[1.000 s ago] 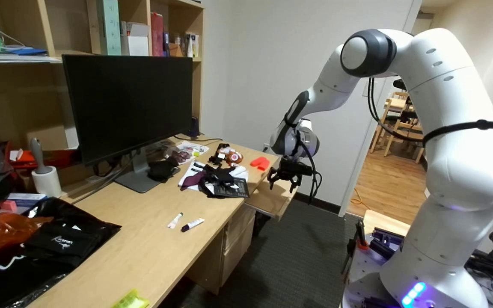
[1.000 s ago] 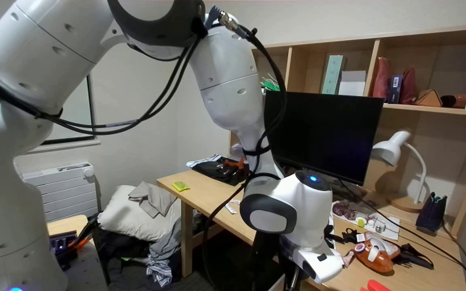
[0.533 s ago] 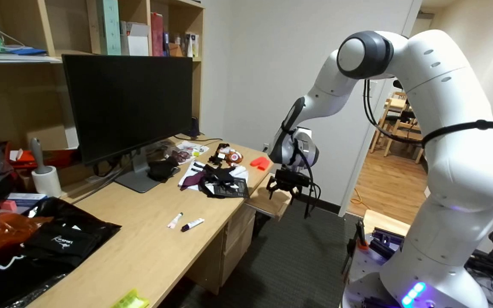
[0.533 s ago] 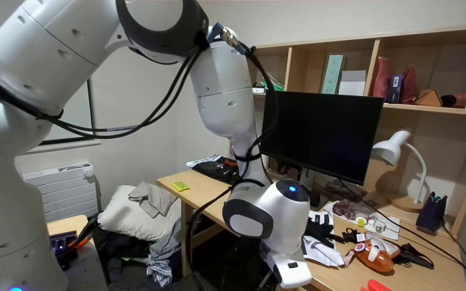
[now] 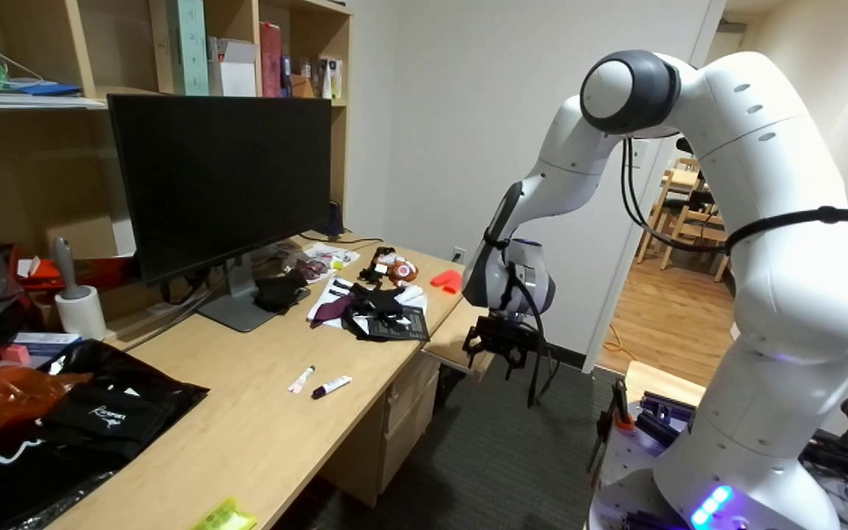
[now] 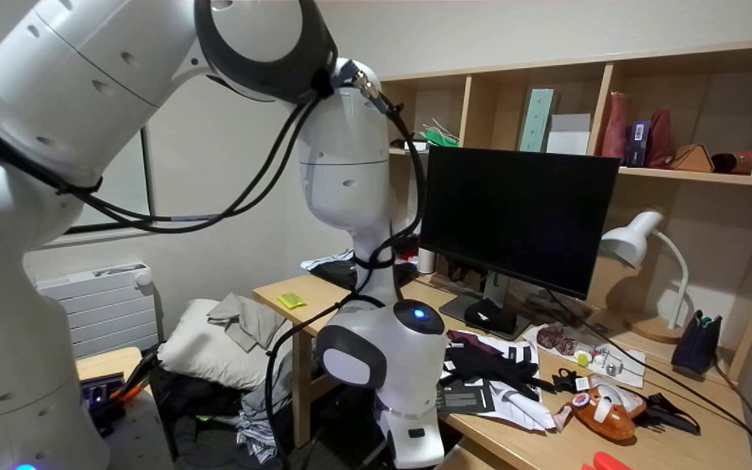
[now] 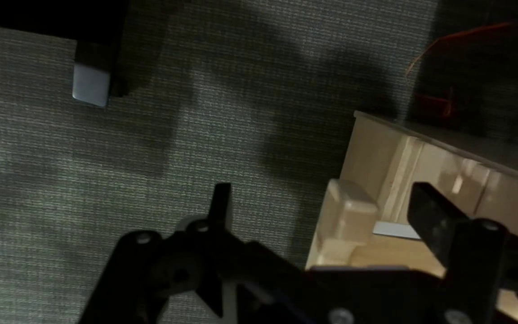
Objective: Open the top drawer fully
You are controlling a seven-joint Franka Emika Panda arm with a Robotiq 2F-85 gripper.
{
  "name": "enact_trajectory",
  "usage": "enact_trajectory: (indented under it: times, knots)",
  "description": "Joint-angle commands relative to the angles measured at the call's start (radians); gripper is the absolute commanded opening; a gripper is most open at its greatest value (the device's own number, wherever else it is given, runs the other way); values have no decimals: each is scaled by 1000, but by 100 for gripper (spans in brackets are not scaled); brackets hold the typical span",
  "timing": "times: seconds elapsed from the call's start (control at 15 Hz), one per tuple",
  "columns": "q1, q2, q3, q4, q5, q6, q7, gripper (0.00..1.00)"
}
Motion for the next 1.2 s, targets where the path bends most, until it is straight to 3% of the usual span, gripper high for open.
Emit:
enact_trajectory:
  times: [0.0, 0.27, 0.8, 1.13]
  knots:
    - [-68, 3, 70, -61, 54, 112, -28, 100]
    - [-147, 33, 123, -92, 45, 218, -24, 100]
    - [-288, 23, 166, -198, -12, 268, -82, 100]
    - [-447, 2, 306, -253, -64, 349, -132, 100]
